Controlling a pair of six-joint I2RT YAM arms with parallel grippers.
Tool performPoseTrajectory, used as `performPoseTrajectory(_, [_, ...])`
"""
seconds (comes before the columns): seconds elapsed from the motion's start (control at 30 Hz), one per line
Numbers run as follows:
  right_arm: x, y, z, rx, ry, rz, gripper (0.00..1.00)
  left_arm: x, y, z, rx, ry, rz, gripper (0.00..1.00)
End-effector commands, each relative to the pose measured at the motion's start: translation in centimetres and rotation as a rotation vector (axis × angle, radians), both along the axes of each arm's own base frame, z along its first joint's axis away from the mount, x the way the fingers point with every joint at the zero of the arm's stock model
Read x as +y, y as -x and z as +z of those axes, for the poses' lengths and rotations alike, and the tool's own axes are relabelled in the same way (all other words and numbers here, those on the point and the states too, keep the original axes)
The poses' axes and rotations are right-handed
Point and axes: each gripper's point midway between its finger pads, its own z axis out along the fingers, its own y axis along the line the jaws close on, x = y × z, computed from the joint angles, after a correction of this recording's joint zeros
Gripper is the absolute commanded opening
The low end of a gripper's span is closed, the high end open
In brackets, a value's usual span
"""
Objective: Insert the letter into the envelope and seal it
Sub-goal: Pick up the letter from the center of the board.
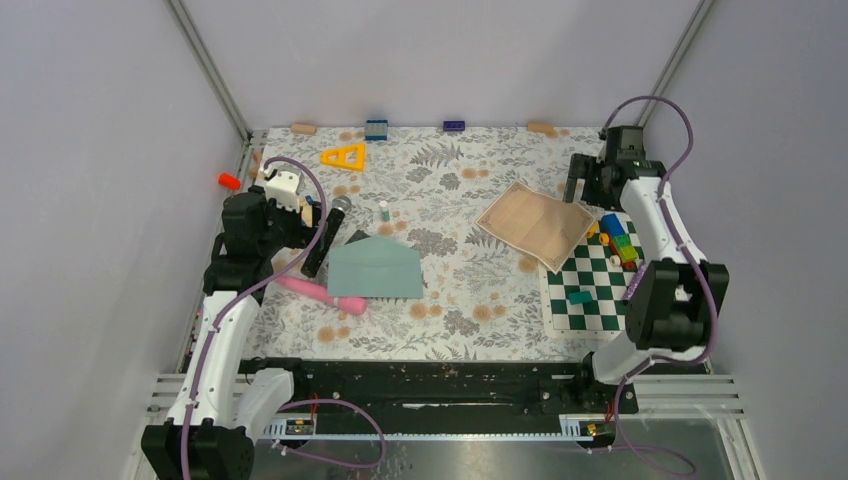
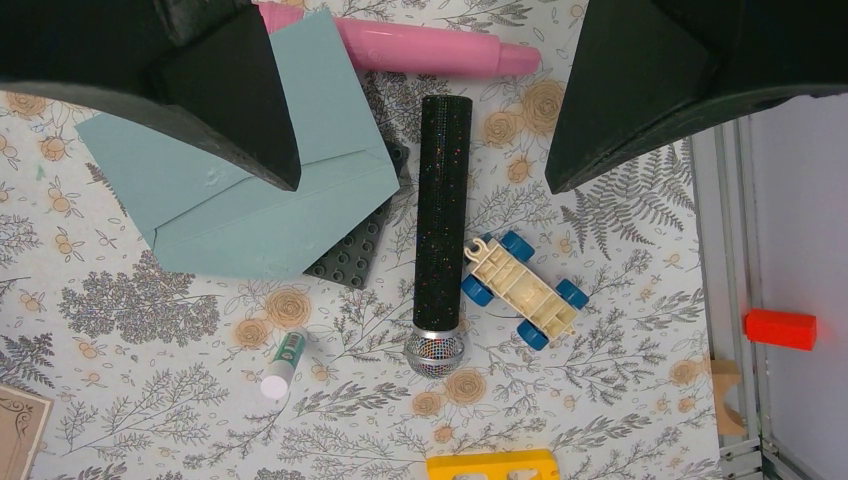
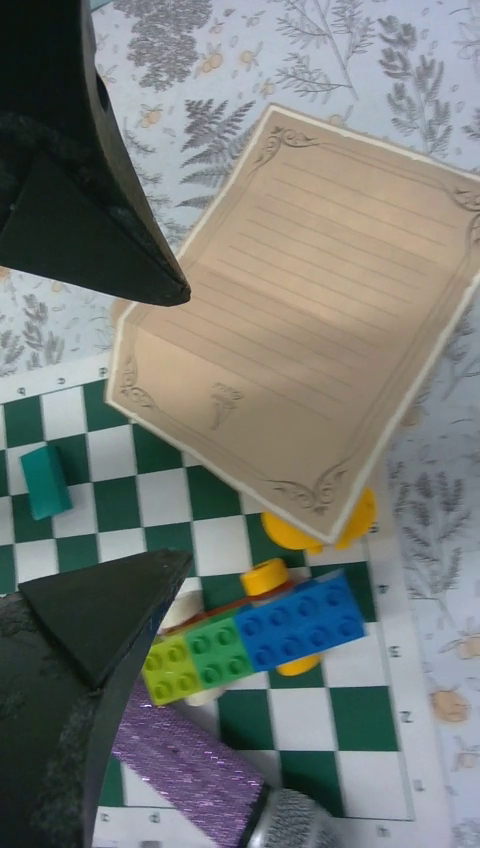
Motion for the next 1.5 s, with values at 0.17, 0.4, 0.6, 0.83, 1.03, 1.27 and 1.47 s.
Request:
performPoseTrajectory(0.17, [-0.1,-5.5,-2.1,0.154,-0.007,0.098,0.99,0.3,-0.8,0.7,-0.056,-0.013,0.005,0.99])
performPoseTrajectory(0.4, [0.5,-8.1,-3.4,0.231,-0.051,0.147,0.99,0.3,-0.7,0.4,-0.055,-0.019,0.004,0.99])
performPoseTrajectory(0.6, [1.3,-8.2,-5.5,0.311,-0.108,0.161,0.96,0.2,-0.7,0.5,-0.056,-0.017,0.000,0.99])
performPoseTrajectory(0.83, [1.1,-8.0,-7.6,0.378,-0.108,0.162,0.96,0.2,-0.7,0.4,-0.055,-0.017,-0.002,0.99])
performPoseTrajectory(1.03, [1.2,-8.0,-8.2,0.387,-0.110,0.181,0.96,0.3,-0.7,0.4,-0.054,-0.019,0.003,0.99])
performPoseTrajectory(1.27, [0.4,-8.6,-8.0,0.370,-0.083,0.165,0.96,0.3,-0.7,0.4,-0.053,-0.019,0.003,0.99])
performPoseTrajectory(1.47, [0.7,-8.9,-8.5,0.365,-0.097,0.173,0.96,0.3,-0.7,0.3,-0.051,-0.019,0.004,0.99])
